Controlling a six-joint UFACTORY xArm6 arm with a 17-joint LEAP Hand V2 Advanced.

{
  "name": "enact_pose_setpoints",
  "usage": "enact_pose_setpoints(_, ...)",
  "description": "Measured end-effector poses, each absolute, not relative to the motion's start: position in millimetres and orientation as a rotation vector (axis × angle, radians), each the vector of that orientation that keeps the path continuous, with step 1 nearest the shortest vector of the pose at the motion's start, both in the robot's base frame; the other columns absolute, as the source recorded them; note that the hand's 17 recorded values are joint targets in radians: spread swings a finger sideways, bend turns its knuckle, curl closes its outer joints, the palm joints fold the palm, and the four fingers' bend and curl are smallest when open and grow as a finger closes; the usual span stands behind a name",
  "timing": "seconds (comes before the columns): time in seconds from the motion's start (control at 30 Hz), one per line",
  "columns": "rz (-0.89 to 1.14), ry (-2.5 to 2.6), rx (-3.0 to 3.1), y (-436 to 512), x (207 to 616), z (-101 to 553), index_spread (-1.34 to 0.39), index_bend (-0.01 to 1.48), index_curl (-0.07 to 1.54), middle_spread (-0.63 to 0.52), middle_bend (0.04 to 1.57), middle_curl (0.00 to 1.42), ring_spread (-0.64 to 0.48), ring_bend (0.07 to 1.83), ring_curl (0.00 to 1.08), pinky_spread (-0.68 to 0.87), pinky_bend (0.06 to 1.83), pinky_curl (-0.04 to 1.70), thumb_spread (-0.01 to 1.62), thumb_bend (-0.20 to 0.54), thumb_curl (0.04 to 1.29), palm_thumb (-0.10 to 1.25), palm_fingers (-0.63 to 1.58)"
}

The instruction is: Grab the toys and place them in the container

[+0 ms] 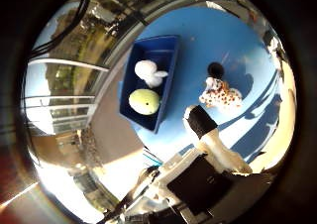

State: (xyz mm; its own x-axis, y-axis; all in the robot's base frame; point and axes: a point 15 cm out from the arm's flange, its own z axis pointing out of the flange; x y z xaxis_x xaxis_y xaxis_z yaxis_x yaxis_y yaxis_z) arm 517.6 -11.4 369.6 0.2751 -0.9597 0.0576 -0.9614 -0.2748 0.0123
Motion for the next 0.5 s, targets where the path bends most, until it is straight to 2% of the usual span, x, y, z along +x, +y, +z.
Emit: enact_pose_setpoints(0.5, -0.237, -1.825, 2.339, -37.3, 531.8, 232.9, -0.23, 0.16, 0.22, 0.08, 0.18, 0.34, 0.26, 0.53, 0.29, 0.42, 0.81, 0.22, 1.13, -0.028, 0.4, 0.59, 0.04)
